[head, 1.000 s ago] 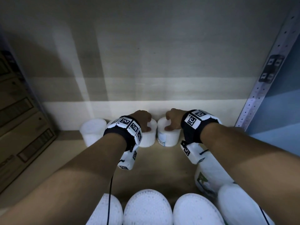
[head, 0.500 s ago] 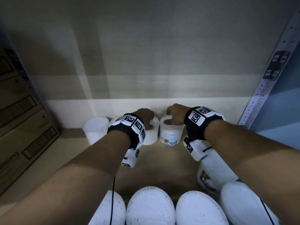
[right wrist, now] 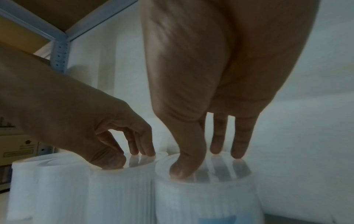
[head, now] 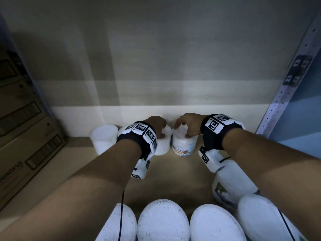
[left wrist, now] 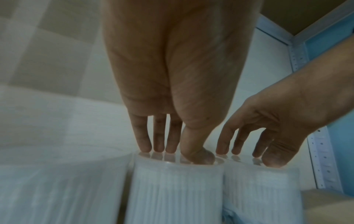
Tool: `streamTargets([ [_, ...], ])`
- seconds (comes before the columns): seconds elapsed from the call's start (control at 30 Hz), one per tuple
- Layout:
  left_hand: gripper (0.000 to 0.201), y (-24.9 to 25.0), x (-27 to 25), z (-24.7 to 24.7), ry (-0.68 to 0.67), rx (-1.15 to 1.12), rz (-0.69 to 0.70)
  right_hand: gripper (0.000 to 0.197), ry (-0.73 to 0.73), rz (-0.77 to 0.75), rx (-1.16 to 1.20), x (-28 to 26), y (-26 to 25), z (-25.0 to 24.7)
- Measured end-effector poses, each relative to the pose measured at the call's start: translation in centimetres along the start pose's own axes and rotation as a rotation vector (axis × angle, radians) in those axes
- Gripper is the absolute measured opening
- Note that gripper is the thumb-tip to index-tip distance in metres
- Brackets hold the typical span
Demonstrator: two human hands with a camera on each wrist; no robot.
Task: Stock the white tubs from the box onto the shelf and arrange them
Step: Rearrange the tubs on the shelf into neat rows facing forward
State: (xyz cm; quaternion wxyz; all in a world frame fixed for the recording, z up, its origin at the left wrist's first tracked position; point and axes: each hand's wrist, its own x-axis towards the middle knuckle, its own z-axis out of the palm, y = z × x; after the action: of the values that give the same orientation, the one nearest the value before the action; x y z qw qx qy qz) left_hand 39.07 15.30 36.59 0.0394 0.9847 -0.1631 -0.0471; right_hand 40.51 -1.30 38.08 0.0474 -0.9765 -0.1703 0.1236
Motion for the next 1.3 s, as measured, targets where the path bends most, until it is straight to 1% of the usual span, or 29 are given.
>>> streamTargets([
  [0.1,0.045,0.0,0.1,0.0,-0.003,-0.003,0.003,0.049,0.081,0.042,0.037,0.2,-0.2,0.1],
  [0.13,0.046,0.0,0.1,-0.1,-0.003,-0.003,0.005,0.051,0.087,0.073,0.018,0.4,-0.2,0.2],
  [0.2,0.046,0.2,0.1,-0.2,-0.005,0.0,0.012,0.063,0.043,0.132,-0.042,0.6,-0.2,0.8],
  [0.23,0.046,0.2,0.1,-0.3,-0.006,-0.001,0.014,0.066,0.03,0.137,-0.066,0.7,-0.3,0.9],
  [0.37,0.046,0.1,0.2,-0.1,-0.005,-0.001,0.011,0.064,0.057,0.107,-0.065,0.7,-0.1,1.0],
  [0.57,0.046,0.0,0.3,0.0,0.004,-0.006,0.017,0.062,0.034,0.035,-0.081,0.1,0.4,0.5],
  [0.7,0.047,0.2,0.7,0.1,-0.002,0.003,0.035,0.063,0.03,0.039,-0.112,0.0,0.3,0.1],
  [0.83,0.048,0.2,0.8,-0.1,-0.016,0.009,0.028,0.064,0.033,0.034,-0.089,0.0,0.4,0.1],
  [0.93,0.047,0.0,1.0,-0.5,-0.049,0.019,0.027,0.064,0.045,0.023,-0.079,0.2,0.4,0.3],
  [1.03,0.047,-0.1,1.3,-0.7,-0.095,0.035,0.063,0.064,0.06,0.02,-0.071,0.2,0.6,0.5],
  [1.13,0.054,-0.5,1.3,-1.1,-0.12,0.019,0.099,0.063,0.068,0.015,-0.073,0.2,0.8,0.6],
  [1.2,0.059,-0.7,1.4,-1.5,-0.16,-0.039,0.127,0.062,0.066,0.009,-0.071,0.2,0.9,0.6],
  [1.23,0.059,-0.9,1.4,-1.7,-0.157,-0.086,0.121,0.062,0.065,0.012,-0.067,0.2,1.0,0.6],
  [1.27,0.056,-0.9,1.5,-1.7,-0.112,-0.129,0.095,0.062,0.065,0.015,-0.065,0.1,1.1,0.5],
  [1.3,0.052,-0.9,1.5,-1.5,-0.04,-0.141,0.055,0.061,0.067,0.016,-0.066,0.1,1.1,0.5],
])
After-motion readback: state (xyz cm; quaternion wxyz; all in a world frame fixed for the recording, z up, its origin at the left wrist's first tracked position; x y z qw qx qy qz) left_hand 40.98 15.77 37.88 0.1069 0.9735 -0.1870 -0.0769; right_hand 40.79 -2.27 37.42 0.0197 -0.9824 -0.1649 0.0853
